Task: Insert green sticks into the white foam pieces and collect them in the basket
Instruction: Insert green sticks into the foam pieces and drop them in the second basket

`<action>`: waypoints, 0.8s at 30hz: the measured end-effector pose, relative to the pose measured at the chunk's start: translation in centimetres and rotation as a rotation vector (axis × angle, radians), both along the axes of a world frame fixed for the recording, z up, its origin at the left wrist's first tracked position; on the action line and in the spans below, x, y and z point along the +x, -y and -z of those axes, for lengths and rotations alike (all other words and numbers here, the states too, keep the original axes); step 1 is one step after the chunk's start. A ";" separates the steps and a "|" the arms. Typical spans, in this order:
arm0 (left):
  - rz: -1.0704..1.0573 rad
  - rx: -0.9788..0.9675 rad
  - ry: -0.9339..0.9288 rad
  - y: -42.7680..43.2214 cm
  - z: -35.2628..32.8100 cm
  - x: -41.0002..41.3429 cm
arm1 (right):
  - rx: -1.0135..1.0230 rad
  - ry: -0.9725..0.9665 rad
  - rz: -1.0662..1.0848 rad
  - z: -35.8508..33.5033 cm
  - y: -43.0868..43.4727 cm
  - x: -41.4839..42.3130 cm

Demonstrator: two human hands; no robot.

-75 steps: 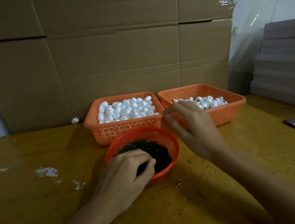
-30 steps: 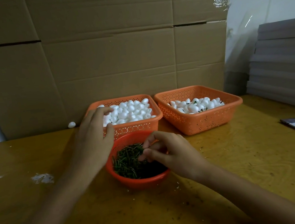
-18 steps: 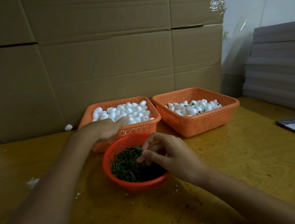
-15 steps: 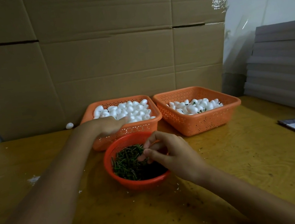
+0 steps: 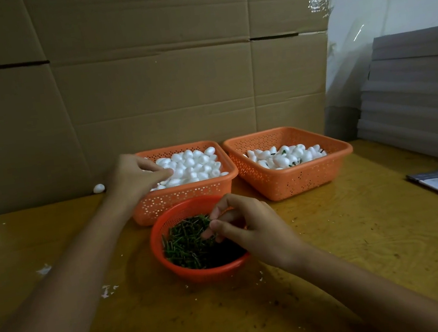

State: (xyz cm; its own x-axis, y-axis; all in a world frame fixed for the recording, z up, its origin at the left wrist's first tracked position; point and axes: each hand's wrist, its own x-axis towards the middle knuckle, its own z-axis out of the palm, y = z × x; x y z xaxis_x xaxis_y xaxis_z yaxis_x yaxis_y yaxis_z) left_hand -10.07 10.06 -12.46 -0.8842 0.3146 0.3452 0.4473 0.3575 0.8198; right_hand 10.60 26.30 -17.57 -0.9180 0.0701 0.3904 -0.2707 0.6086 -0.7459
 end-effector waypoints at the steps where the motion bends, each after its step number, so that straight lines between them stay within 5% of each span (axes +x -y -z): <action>1: 0.007 0.119 0.032 0.3 0.1 0.6 | -0.003 -0.002 0.001 0.0 0.0 0.0; 5: 0.094 0.466 0.227 1.4 0.6 3.9 | -0.015 -0.007 0.008 0.1 0.1 0.1; 12: 0.211 0.714 0.392 3.0 4.4 9.4 | -0.033 -0.028 0.013 0.0 0.3 0.1; 24: 0.338 0.730 0.301 4.7 5.3 11.4 | -0.016 -0.015 0.030 0.2 0.7 0.1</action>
